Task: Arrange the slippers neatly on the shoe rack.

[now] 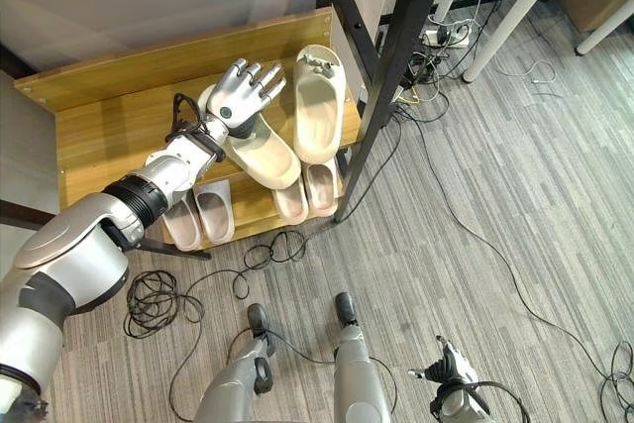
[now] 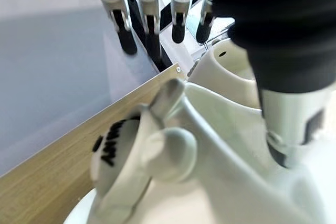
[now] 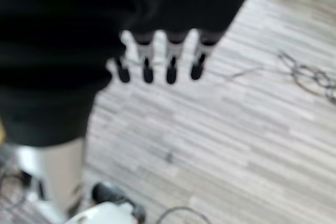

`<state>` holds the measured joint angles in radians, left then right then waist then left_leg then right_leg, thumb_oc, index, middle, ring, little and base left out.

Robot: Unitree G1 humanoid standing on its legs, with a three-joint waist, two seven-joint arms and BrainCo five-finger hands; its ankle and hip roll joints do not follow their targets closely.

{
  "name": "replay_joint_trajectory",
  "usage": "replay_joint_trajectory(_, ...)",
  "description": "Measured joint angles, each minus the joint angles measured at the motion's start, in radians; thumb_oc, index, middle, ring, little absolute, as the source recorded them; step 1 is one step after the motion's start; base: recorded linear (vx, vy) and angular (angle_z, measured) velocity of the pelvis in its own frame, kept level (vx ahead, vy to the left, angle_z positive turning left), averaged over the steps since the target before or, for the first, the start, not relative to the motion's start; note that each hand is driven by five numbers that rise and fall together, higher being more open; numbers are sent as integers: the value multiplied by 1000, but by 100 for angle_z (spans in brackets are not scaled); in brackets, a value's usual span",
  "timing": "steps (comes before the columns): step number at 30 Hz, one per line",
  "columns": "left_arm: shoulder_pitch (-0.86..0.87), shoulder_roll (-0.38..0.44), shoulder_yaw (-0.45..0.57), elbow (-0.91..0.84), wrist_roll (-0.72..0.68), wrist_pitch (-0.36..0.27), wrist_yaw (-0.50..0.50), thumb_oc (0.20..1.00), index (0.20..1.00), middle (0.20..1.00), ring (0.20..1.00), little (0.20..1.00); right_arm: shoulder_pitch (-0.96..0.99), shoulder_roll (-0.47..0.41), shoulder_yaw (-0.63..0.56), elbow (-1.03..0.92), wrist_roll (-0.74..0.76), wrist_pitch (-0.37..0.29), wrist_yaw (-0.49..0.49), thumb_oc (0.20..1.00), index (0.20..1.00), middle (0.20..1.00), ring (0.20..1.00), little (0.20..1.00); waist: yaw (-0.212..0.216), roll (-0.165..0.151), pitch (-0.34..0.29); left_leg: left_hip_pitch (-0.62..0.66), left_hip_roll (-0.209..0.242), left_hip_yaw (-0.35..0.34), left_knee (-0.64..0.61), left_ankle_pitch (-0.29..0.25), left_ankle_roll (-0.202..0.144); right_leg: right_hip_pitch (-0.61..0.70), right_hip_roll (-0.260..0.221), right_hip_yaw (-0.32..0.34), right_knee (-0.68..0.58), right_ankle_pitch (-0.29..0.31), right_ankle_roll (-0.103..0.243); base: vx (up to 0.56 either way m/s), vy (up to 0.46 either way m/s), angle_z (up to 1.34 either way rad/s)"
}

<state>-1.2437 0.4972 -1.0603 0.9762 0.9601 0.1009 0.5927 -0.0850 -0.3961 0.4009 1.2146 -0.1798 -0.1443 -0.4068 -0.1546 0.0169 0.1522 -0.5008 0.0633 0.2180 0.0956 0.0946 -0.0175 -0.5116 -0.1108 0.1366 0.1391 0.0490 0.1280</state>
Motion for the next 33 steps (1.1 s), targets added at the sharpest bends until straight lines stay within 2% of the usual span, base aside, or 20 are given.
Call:
replay_joint_trajectory(11, -1, 56, 19, -12, -10, -3, 0, 1000, 1000, 1000, 1000, 1000, 0, 0, 0, 0, 27, 0, 11, 1000, 1000, 1000, 1000, 1000, 8, 7, 24, 36, 2, -2, -5, 0, -1, 36, 2, -2, -2, -3, -2, 1, -4, 0)
replay_joint_trajectory(14, 9, 99, 64, -55, -43, -12, 0, 1000, 1000, 1000, 1000, 1000, 0, 2, 0, -1, 30, 7, 15, 1000, 1000, 1000, 1000, 1000, 12, 9, 27, 49, 6, -9, -5, 1, -1, 52, 2, -9, -1, -4, -3, 12, -43, 4)
replay_joint_trajectory(16, 59, 138, 151, -144, -97, -34, 5, 1000, 1000, 1000, 1000, 1000, 4, 6, -1, -1, 31, 11, 25, 1000, 1000, 1000, 1000, 1000, 12, 9, 29, 72, 6, -9, -6, -1, -2, 75, 4, -10, -2, -8, -7, 7, -41, 1)
replay_joint_trajectory(19, 72, 148, 206, -183, -171, -54, 7, 1000, 1000, 1000, 1000, 1000, 5, 10, -4, 0, 31, 19, 33, 1000, 1000, 1000, 1000, 1000, 26, 9, 29, 89, 9, -13, -7, -3, -5, 93, 5, -15, -2, -12, -10, 29, -32, 3)
replay_joint_trajectory(25, 109, 162, 254, -273, -272, -94, 16, 1000, 1000, 1000, 1000, 1000, 3, 28, -37, -1, 31, 30, 49, 1000, 1000, 1000, 1000, 1000, 45, 9, 30, 115, 9, -18, -8, -4, -7, 121, 2, -19, 1, -24, -9, -20, -35, 3)
replay_joint_trajectory(27, 156, 168, 316, -333, -318, -102, 14, 1000, 1000, 1000, 1000, 1000, 3, 32, -40, -6, 31, 37, 50, 1000, 1000, 1000, 1000, 1000, 49, 10, 29, 116, 9, -18, -7, -4, -7, 122, 3, -19, 2, -23, -9, -20, -13, 0)
replay_joint_trajectory(33, 280, 168, 386, -365, -435, -136, -66, 1000, 1000, 1000, 1000, 1000, 3, 34, -43, -34, 38, 51, 51, 1000, 1000, 1000, 1000, 1000, 53, 10, 29, 123, 7, -22, -3, -5, -6, 134, 3, -22, 0, -22, -10, 0, 0, 0)
